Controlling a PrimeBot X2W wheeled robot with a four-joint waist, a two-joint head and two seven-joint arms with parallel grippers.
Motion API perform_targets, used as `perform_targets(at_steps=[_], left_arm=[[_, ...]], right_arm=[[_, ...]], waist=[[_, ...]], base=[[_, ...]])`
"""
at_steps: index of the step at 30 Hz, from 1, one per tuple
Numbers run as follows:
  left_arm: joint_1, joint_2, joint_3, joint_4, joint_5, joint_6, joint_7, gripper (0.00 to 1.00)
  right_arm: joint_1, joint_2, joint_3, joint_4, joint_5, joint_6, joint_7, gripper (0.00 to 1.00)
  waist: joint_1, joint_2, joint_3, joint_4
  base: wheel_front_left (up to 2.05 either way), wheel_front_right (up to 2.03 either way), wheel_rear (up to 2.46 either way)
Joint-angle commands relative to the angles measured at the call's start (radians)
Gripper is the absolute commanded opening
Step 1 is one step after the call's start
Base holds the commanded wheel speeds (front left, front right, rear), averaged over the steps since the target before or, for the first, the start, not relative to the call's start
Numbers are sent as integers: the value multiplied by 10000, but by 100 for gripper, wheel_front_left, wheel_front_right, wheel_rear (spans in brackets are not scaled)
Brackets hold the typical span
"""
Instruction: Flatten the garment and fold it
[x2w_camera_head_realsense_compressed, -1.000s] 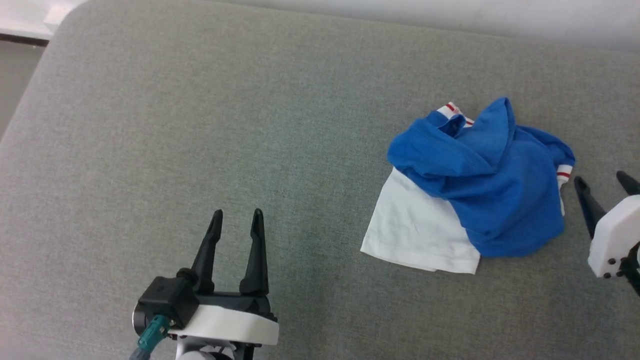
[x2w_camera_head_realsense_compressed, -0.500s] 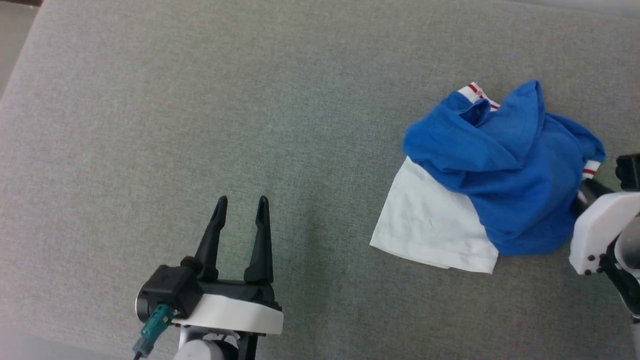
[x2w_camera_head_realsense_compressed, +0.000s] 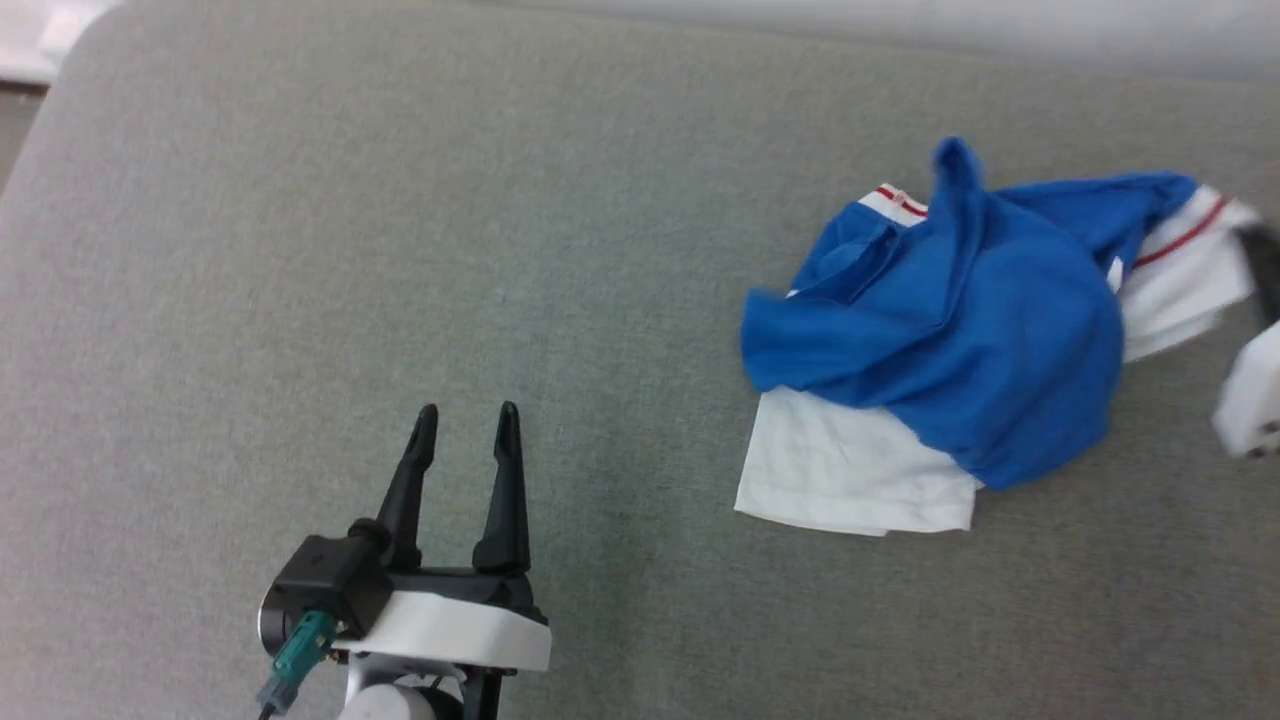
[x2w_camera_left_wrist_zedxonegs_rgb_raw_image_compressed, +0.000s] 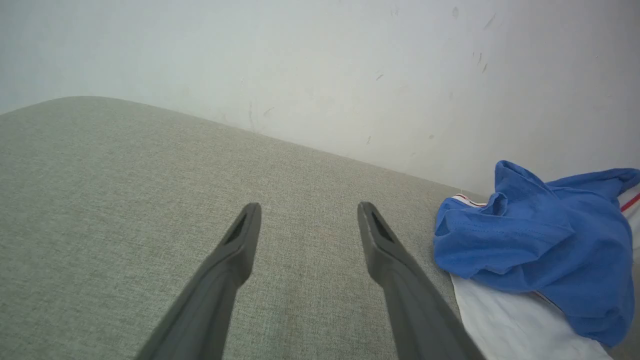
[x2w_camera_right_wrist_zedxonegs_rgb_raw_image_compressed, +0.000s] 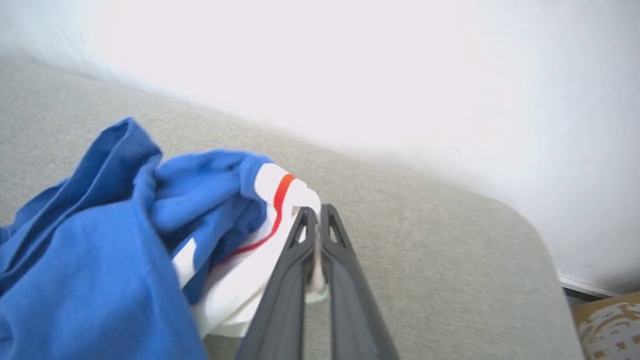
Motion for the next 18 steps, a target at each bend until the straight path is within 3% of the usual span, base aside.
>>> perform_targets(at_steps=[1, 6, 11, 17, 18], left_arm=[[92, -20, 87, 48, 55, -21, -47, 100], [429, -20, 214, 68, 49, -63, -47, 100], [608, -20, 244, 39, 87, -127, -47, 100], [789, -20, 382, 58, 192, -198, -47, 100], [800, -20, 391, 81, 213, -220, -47, 100]], right_arm=[[-168, -139, -350, -250, -132, -19, -27, 0], [510, -368, -1981, -913, -521, -19, 430, 0], [2666, -281, -3789, -786, -1174, -19, 663, 0], [4241, 847, -5197, 361, -1760, -19, 416, 0], [4284, 940, -5242, 565, -1867, -19, 298, 4]], waist=[[-1, 0, -709, -503], [-1, 0, -1181, -664], [-1, 0, -1236, -493], [-1, 0, -1205, -410], [-1, 0, -1217, -413]], base=[[0, 0, 0], [0, 0, 0], [0, 0, 0], [0, 0, 0], [0, 0, 0]])
